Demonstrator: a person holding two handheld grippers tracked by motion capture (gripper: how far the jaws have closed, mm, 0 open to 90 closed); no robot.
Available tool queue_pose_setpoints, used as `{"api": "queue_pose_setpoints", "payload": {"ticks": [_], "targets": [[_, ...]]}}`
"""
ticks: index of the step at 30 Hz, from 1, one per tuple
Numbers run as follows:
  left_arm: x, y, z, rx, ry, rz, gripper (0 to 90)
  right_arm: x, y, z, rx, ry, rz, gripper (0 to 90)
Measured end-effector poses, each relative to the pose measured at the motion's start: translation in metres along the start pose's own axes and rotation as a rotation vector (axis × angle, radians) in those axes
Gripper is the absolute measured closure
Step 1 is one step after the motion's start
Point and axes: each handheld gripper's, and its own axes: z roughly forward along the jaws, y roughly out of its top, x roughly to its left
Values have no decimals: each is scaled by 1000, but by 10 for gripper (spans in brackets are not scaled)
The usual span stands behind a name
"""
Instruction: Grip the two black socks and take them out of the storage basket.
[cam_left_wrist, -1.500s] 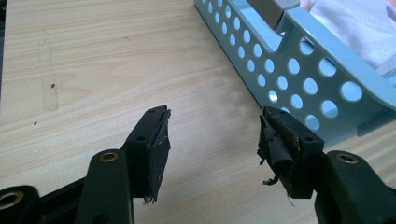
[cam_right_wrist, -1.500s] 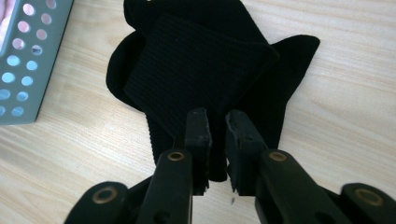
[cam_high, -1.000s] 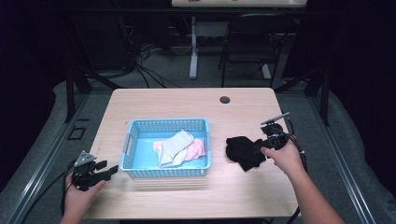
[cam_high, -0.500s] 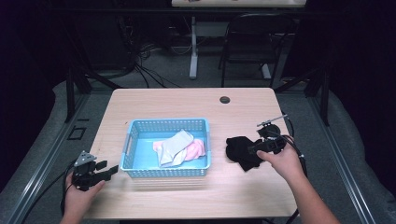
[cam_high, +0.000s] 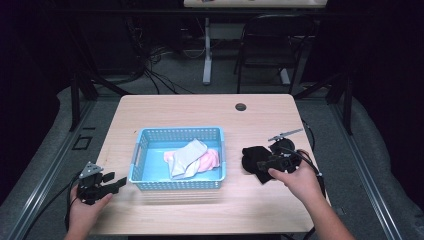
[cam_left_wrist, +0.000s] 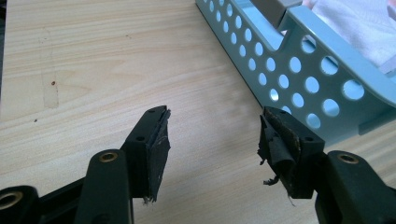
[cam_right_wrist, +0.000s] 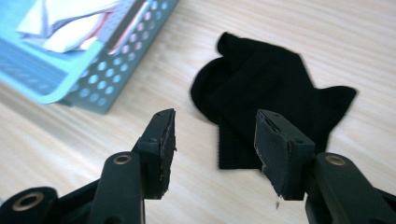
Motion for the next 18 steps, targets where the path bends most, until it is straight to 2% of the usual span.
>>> {"api": "queue_pose_setpoints", "payload": {"ticks": [4, 9, 14, 18], "targets": [[0, 0, 0, 1, -2, 3, 425, 7, -4, 3, -3, 9, -7, 481], [0, 0, -1, 2, -1, 0, 424, 7, -11, 9, -21, -14, -1, 446], [-1, 0, 0, 3, -1, 3, 425, 9, -22, 18, -45, 14, 46, 414], [-1, 0, 0, 6, -2, 8, 425, 11, -31, 25, -71, 22, 55, 399]]}}
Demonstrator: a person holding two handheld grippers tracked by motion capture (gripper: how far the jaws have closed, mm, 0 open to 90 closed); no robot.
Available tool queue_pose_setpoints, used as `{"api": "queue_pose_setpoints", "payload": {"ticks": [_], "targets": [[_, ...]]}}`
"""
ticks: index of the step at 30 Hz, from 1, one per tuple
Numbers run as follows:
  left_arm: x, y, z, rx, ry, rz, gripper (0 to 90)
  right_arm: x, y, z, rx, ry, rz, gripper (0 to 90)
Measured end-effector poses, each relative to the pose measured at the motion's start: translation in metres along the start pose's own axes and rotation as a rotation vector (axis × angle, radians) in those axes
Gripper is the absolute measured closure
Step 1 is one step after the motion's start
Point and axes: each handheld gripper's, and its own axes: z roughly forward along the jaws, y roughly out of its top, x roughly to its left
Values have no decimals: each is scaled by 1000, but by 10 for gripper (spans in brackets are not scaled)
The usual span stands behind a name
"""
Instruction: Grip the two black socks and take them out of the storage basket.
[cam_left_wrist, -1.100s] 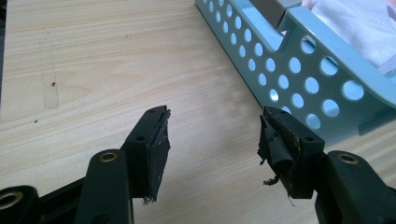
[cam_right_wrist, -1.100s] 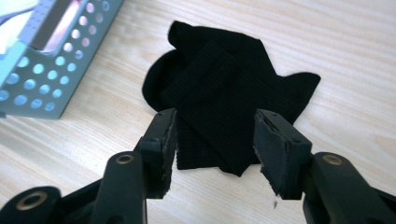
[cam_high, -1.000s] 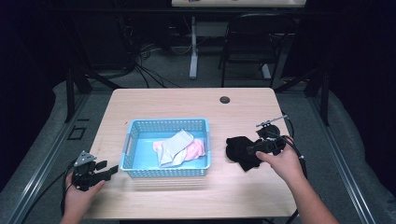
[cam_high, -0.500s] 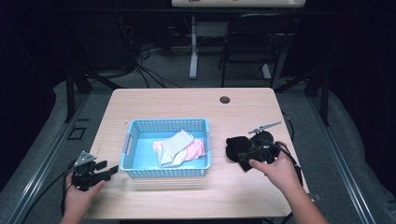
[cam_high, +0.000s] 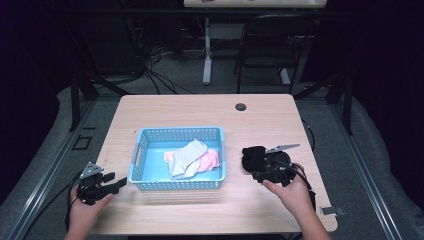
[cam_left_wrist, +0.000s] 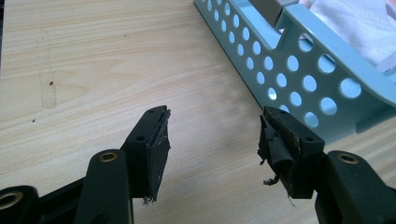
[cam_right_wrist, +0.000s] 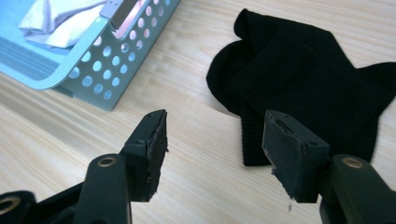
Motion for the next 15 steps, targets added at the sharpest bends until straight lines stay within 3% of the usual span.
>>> {"api": "queue_pose_setpoints", "payload": {"ticks": [10, 15], "targets": [[0, 0, 0, 3, 1, 0, 422, 3, -17, 17, -25, -15, -22, 343], [0, 0, 1, 1, 2, -3, 420, -2, -25, 27, -44, -11, 5, 308]]}}
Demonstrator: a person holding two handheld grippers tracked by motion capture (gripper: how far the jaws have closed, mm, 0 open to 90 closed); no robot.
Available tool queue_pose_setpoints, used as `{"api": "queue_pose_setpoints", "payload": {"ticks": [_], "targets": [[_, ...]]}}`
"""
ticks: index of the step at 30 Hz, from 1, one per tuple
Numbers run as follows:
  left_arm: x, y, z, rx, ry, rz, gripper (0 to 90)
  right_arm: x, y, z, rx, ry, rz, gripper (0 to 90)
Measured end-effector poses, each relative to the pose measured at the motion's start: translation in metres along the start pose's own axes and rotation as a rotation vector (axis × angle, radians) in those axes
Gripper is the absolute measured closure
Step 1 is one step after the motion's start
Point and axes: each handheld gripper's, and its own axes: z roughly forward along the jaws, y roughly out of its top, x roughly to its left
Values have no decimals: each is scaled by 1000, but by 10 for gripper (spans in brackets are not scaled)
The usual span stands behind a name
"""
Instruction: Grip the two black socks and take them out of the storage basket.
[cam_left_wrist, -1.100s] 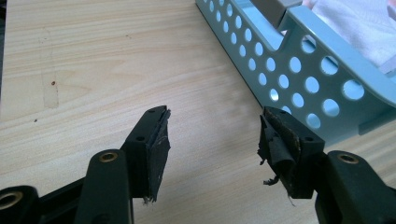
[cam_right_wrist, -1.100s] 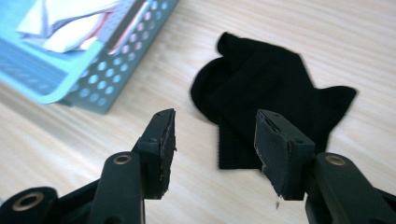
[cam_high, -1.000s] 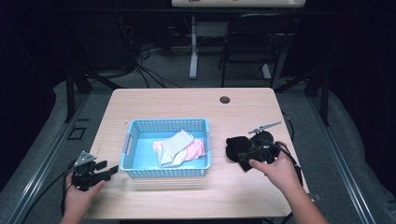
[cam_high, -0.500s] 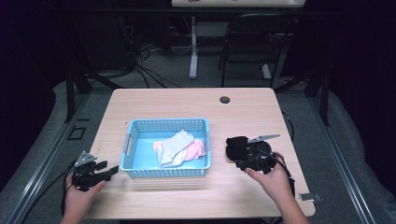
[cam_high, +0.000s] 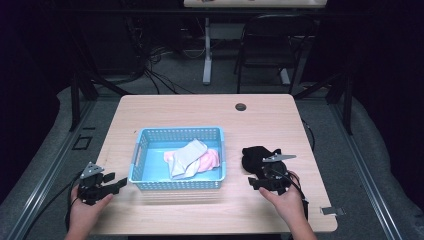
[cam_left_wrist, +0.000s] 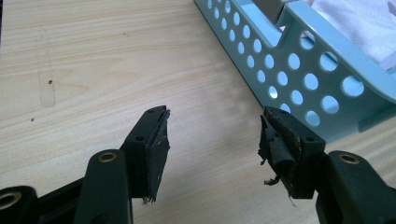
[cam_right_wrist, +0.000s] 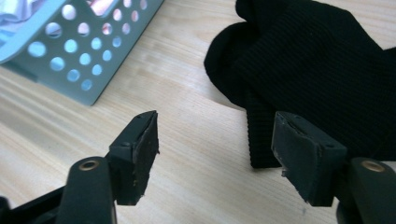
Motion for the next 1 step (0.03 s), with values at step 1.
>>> {"api": "queue_pose_setpoints", "payload": {"ticks": [1], "targets": [[0, 0, 0, -1, 0, 0, 419, -2, 0, 1, -3, 2, 9, 300]]}}
